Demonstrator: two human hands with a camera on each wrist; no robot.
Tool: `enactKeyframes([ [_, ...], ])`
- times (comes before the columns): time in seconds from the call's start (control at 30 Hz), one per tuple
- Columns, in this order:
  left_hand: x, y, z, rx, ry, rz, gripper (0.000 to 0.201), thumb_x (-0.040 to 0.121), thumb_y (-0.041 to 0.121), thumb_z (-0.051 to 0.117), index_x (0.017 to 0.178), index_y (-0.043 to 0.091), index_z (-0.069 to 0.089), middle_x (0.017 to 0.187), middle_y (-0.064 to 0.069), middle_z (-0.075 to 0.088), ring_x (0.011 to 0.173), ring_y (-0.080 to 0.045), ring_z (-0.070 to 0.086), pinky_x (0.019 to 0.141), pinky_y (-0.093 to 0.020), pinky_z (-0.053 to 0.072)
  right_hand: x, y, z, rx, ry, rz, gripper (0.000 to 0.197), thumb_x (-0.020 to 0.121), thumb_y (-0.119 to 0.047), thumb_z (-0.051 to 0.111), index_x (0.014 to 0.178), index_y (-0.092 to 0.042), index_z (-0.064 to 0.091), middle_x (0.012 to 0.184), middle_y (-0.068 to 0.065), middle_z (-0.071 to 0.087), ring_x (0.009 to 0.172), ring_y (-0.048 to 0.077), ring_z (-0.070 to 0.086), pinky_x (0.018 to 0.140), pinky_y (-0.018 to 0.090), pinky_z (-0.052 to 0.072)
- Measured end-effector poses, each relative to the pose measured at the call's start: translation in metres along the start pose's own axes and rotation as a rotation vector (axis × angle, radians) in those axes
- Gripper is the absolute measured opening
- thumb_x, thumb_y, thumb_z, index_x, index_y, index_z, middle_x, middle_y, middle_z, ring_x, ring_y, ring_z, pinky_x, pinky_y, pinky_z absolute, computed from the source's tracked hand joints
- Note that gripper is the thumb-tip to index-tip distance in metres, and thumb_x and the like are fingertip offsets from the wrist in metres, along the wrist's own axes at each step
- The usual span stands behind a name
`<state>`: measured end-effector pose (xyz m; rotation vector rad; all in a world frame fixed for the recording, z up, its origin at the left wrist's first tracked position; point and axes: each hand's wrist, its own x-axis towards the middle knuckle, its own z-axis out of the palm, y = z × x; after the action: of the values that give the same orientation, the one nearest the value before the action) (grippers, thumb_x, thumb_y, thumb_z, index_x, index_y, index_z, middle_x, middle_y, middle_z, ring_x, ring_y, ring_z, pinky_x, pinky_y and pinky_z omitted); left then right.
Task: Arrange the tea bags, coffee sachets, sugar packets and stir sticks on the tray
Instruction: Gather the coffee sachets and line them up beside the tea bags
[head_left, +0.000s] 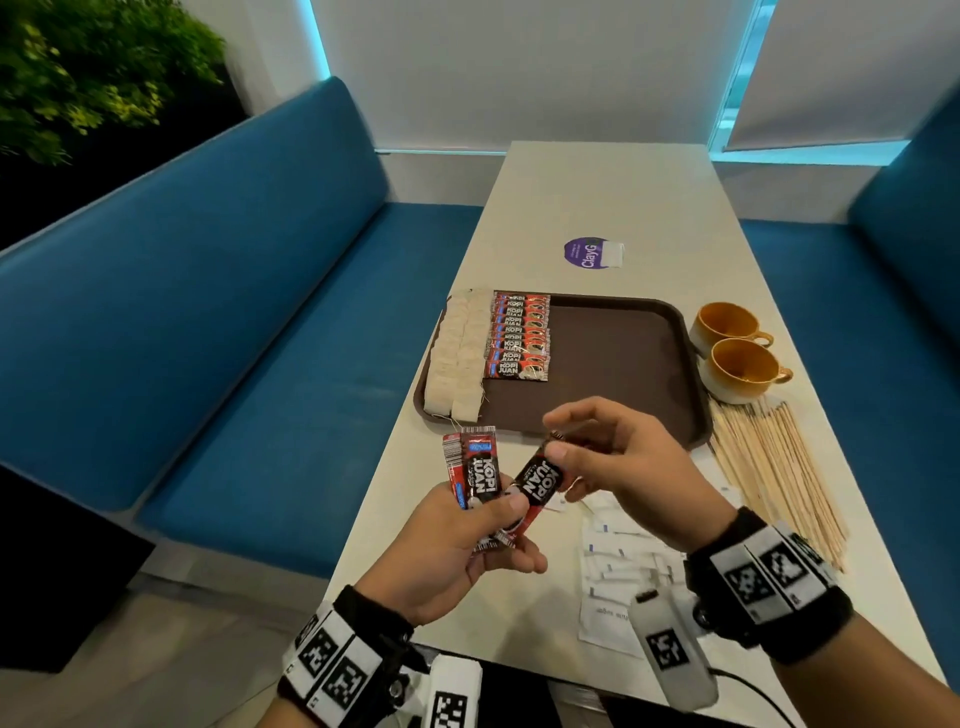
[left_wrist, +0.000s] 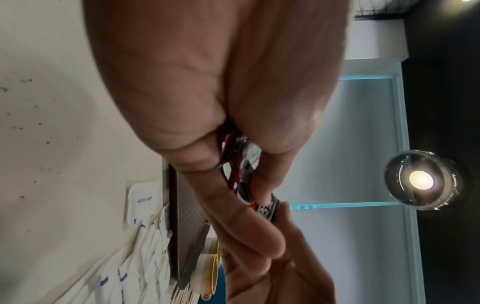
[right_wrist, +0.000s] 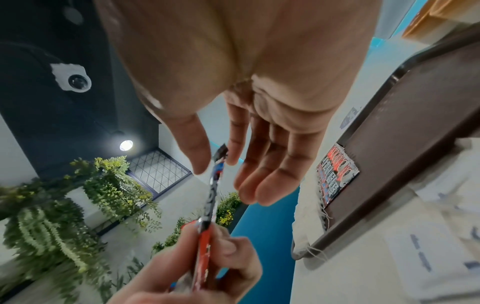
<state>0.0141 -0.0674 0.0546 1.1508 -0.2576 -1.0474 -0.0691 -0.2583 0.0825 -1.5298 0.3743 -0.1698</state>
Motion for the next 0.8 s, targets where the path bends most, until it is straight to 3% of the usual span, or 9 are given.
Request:
enactKeyframes([
  [0.1,-0.001,-0.003,0.003,0.015,0.025,0.029,0.009,0.089,0.009,0.067,0.083,0.010,0.061,0.086,-0.017,0.061,0.060,-0.034,0.066,0.053,-0.028,0.054,-0.015,0.010,-0.001,0.008,-0.006,0.012,0.026,0.084,-0.002,0.077,0.109,0.002,0.069,0.094,0.025,0.073,0.071,0.028,0.067,0.064,0.035,0.057],
  [0.23,-0.003,-0.005,0.007,0.016,0.010,0.023,0.019,0.090,0.007,0.067,0.085,0.008,0.048,0.083,-0.016,0.063,0.066,-0.036,0.069,0.057,-0.030,0.057,-0.029,0.020,0.004,0.059,-0.045,0.014,0.023,0.083,-0.011,0.079,0.102,0.002,0.074,0.093,0.023,0.075,0.074,0.025,0.066,0.066,0.034,0.056],
  [0.3,-0.004,-0.006,0.011,0.071,-0.014,-0.016,0.023,0.092,0.014,0.068,0.087,0.010,0.045,0.088,-0.016,0.065,0.071,-0.038,0.070,0.058,-0.034,0.059,-0.033,0.024,0.006,0.089,0.008,-0.006,0.019,0.085,-0.008,0.077,0.100,0.003,0.074,0.092,0.022,0.076,0.077,0.026,0.069,0.069,0.034,0.057],
  [0.43,-0.001,-0.009,0.016,0.154,0.068,-0.081,0.029,0.093,0.031,0.069,0.090,0.007,0.051,0.085,-0.009,0.060,0.071,-0.033,0.068,0.058,-0.037,0.058,-0.034,0.028,0.004,0.244,0.124,0.010,0.017,0.093,0.001,0.065,0.109,0.008,0.065,0.099,0.023,0.075,0.090,0.040,0.072,0.080,0.046,0.060],
  [0.6,0.003,-0.010,0.013,0.071,0.237,0.009,0.022,0.097,0.004,0.060,0.078,0.011,0.052,0.082,-0.010,0.058,0.072,-0.023,0.066,0.067,-0.034,0.057,-0.040,0.023,0.002,0.215,0.104,0.051,0.018,0.094,-0.002,0.067,0.112,0.001,0.067,0.092,0.023,0.065,0.074,0.034,0.069,0.062,0.042,0.062],
  [0.7,0.004,-0.006,0.014,-0.020,0.252,0.054,0.011,0.096,0.012,0.062,0.089,0.003,0.062,0.089,-0.012,0.067,0.077,-0.025,0.067,0.071,-0.036,0.057,-0.042,0.025,0.000,0.135,0.053,0.058,0.022,0.088,0.000,0.074,0.110,-0.003,0.072,0.086,0.021,0.064,0.063,0.029,0.064,0.053,0.034,0.055],
  [0.8,0.003,-0.004,0.015,-0.054,0.226,0.018,0.029,0.098,0.026,0.062,0.099,-0.002,0.068,0.093,-0.016,0.070,0.076,-0.028,0.066,0.068,-0.039,0.056,-0.041,0.026,-0.003,0.093,0.091,0.049,0.029,0.083,-0.001,0.080,0.108,-0.004,0.067,0.091,0.030,0.067,0.058,0.027,0.061,0.049,0.031,0.050],
])
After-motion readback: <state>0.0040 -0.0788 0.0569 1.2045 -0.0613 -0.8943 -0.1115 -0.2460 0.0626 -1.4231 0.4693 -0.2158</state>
